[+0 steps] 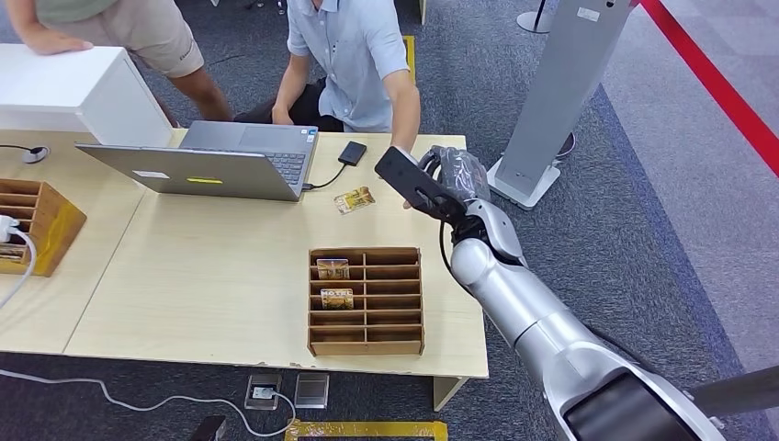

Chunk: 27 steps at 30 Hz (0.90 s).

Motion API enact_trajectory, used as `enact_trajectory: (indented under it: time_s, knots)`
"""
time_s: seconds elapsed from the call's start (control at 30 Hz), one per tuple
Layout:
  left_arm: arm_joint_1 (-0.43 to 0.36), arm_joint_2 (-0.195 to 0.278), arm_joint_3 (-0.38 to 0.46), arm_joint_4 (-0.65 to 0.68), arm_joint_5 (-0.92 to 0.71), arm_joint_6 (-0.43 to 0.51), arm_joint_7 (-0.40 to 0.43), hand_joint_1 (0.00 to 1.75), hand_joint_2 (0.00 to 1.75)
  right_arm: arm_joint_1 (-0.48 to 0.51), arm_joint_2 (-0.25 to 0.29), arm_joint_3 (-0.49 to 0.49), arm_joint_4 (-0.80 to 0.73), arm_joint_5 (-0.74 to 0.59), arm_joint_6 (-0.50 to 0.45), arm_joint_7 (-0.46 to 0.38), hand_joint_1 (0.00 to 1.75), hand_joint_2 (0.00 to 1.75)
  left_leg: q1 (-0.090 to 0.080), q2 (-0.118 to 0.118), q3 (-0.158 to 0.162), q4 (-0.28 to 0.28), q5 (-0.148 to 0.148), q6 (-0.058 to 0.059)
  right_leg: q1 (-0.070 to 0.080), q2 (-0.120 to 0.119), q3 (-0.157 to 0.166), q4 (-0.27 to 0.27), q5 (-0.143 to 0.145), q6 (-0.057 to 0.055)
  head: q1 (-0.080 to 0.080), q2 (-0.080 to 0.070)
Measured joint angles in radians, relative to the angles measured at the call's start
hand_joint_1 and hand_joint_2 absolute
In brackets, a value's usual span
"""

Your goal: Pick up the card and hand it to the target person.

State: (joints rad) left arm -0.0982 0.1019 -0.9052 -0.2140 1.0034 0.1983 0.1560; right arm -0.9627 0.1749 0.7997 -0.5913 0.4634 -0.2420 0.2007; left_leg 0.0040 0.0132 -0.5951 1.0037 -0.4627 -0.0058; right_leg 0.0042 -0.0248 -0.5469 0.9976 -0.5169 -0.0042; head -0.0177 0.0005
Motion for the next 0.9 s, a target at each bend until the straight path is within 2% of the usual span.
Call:
enact_trajectory:
  time_s: [0.17,0.3,0.57,0.7,0.9]
  knots:
    - [0.000,0.000,0.000,0.000,0.001,0.000,-0.008,0.00,0.00,-0.009,0.010,0.002,0.024,0.009,0.009,0.001,1.55,1.75,0.000,0.000,0.000,0.000,0.000,0.000,0.000,0.000,0.000,0.000,0.000,0.000,0.000,0.000]
    - [0.000,0.000,0.000,0.000,-0.001,0.000,-0.019,0.00,1.75,-0.012,0.012,0.003,0.036,0.009,0.013,0.006,0.00,1.75,0.000,0.000,0.000,0.000,0.000,0.000,0.000,0.000,0.000,0.000,0.000,0.000,0.000,0.000]
    - [0.000,0.000,-0.002,0.000,0.000,-0.001,-0.024,0.00,1.75,-0.013,0.022,0.004,0.057,-0.012,0.020,-0.011,0.00,1.75,0.000,0.000,0.000,0.000,0.000,0.000,0.000,0.000,0.000,0.000,0.000,0.000,0.000,0.000]
    - [0.000,0.000,-0.002,0.000,0.008,0.000,-0.022,0.00,0.00,-0.012,0.019,0.002,0.059,-0.048,0.001,-0.043,0.00,1.75,0.000,0.000,0.000,0.000,0.000,0.000,0.000,0.000,0.000,0.000,0.000,0.000,0.000,0.000]
    - [0.000,0.000,-0.002,0.000,0.018,0.012,-0.014,0.00,0.00,0.010,-0.008,-0.001,-0.006,-0.093,-0.018,-0.059,0.00,1.75,0.000,0.000,0.000,0.000,0.000,0.000,0.000,0.000,0.000,0.000,0.000,0.000,0.000,0.000]
